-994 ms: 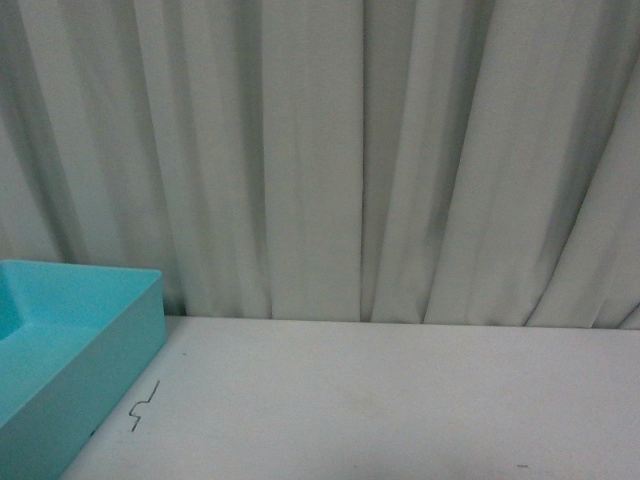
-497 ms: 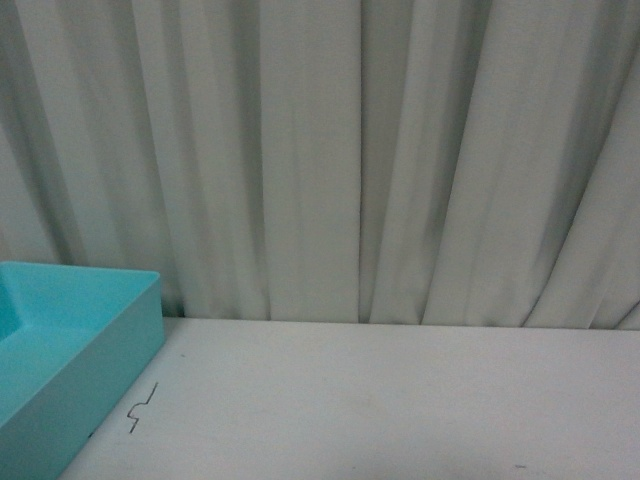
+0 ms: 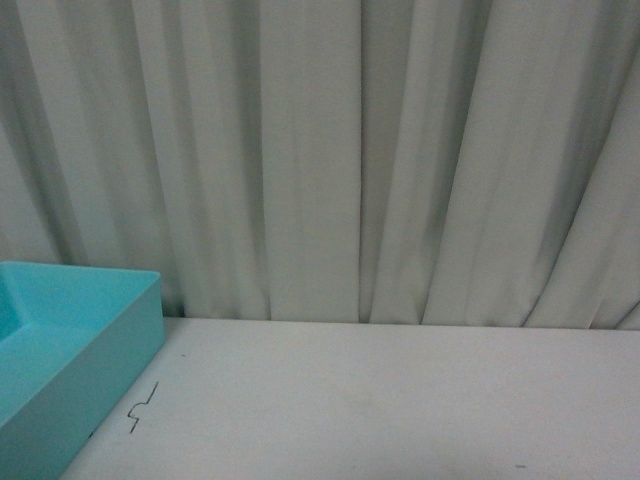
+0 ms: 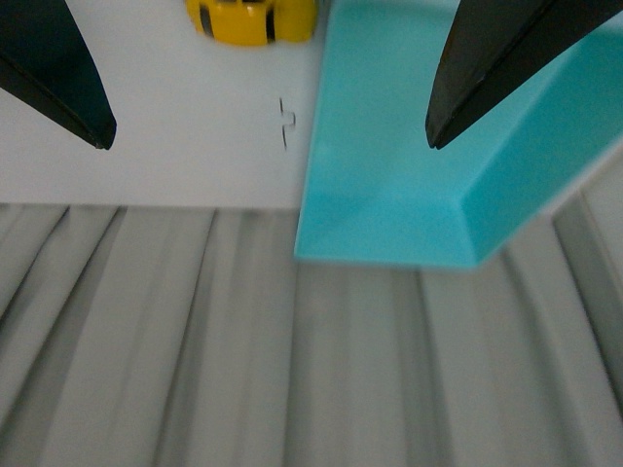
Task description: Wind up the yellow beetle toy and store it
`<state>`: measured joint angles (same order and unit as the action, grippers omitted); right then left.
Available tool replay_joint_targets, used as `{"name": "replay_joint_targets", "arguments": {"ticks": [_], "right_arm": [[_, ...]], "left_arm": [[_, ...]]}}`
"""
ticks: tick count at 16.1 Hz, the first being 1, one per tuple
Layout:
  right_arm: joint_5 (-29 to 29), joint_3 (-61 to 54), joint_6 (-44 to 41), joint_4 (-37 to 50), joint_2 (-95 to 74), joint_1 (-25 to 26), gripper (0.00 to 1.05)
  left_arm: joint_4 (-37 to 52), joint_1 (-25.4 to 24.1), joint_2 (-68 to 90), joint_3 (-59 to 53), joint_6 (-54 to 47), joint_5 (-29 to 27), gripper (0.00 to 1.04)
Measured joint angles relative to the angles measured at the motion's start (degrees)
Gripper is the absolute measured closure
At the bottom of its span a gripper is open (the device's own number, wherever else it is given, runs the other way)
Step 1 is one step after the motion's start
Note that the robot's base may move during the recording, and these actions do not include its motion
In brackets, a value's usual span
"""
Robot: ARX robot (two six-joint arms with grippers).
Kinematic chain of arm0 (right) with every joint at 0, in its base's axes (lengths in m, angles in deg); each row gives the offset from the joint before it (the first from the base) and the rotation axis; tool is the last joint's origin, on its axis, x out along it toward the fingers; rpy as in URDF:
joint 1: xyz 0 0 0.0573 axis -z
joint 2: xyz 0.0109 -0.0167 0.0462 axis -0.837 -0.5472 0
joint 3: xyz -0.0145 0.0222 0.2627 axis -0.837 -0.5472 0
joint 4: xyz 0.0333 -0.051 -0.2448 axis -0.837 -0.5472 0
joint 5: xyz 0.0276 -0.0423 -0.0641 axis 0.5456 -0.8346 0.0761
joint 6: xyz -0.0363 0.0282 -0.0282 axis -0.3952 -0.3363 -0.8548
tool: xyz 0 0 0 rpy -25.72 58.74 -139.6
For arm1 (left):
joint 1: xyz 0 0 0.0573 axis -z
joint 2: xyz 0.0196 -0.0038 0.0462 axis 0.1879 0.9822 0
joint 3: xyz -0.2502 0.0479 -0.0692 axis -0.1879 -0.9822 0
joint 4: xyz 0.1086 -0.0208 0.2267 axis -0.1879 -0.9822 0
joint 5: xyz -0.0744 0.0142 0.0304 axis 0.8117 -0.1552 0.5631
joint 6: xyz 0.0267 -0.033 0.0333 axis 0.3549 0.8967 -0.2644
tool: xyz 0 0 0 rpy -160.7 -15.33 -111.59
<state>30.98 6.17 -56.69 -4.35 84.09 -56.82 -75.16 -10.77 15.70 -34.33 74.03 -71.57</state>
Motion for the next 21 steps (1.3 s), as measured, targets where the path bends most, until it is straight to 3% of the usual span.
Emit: {"name": "replay_joint_targets", "arguments": {"ticks": [1, 2, 4, 6, 8, 10, 14, 18, 21], "right_arm": [[0.0, 0.0, 0.0, 0.0, 0.0, 0.0, 0.07], [0.1, 0.0, 0.0, 0.0, 0.0, 0.0, 0.07], [0.0, 0.0, 0.0, 0.0, 0.0, 0.0, 0.07], [0.0, 0.0, 0.0, 0.0, 0.0, 0.0, 0.07], [0.0, 0.0, 0.0, 0.0, 0.0, 0.0, 0.07], [0.0, 0.0, 0.0, 0.0, 0.0, 0.0, 0.07], [0.0, 0.0, 0.0, 0.0, 0.0, 0.0, 0.07], [0.0, 0.0, 0.0, 0.0, 0.0, 0.0, 0.07], [0.0, 0.0, 0.0, 0.0, 0.0, 0.0, 0.07]], "left_arm": [[-12.1, 0.4, 6.0, 4.9, 5.1, -3.0, 0.07], [-17.2, 0.9, 18.2, 11.6, 14.0, -5.2, 0.07], [-5.4, 2.5, 34.1, 21.3, 20.8, -6.4, 0.07], [3.9, 4.4, 49.7, 29.2, 17.0, -6.2, 0.07], [7.5, 3.7, 66.9, 38.5, 7.9, -3.9, 0.07], [8.0, 3.8, 81.6, 49.4, -8.1, 1.7, 0.07], [-7.0, 6.9, 91.4, 57.9, -41.6, 10.4, 0.07], [-26.3, 7.4, 96.7, 65.4, -70.4, 3.9, 0.07], [-32.4, 7.3, 98.4, 65.8, -82.0, -1.3, 0.07]]}}
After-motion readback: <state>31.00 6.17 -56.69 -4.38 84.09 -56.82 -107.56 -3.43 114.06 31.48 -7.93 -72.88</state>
